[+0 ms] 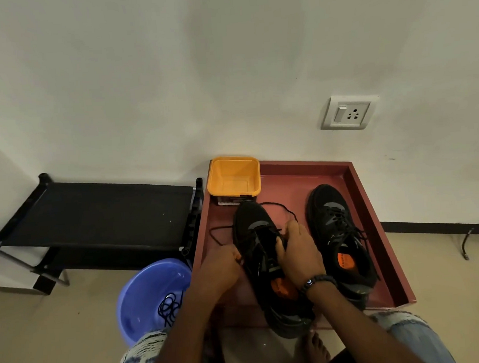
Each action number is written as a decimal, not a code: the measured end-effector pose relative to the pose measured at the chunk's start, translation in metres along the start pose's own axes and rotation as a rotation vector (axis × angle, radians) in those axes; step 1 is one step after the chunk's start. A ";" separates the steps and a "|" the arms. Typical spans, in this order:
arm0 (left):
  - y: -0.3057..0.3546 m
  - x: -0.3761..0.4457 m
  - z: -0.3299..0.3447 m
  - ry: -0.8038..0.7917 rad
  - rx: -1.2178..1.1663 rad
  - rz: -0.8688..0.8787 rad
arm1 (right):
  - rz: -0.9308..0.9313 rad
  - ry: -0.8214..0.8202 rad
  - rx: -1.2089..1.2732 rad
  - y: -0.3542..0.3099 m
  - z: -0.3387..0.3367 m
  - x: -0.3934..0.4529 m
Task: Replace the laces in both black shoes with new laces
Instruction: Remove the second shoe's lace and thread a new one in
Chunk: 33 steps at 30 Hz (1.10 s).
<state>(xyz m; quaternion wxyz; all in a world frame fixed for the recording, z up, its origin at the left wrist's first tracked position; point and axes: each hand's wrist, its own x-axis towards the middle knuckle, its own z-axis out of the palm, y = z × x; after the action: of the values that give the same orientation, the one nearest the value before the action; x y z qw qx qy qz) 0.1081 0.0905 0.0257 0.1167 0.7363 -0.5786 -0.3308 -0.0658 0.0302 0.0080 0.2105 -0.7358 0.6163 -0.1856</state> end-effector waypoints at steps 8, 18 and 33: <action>0.008 0.007 0.023 0.192 -0.067 0.043 | -0.024 -0.023 -0.069 -0.003 -0.001 -0.003; 0.010 -0.001 0.013 0.043 -0.811 -0.193 | -0.143 -0.058 0.098 -0.020 -0.010 -0.019; 0.014 -0.015 0.005 -0.101 -0.901 -0.078 | -0.176 -0.090 -0.145 -0.017 -0.011 -0.030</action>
<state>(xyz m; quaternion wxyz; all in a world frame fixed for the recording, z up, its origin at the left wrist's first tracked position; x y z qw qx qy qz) 0.0927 0.1011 0.0350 0.3844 0.6163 -0.3540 -0.5892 -0.0632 0.0617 0.0262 0.1669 -0.8079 0.5511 -0.1251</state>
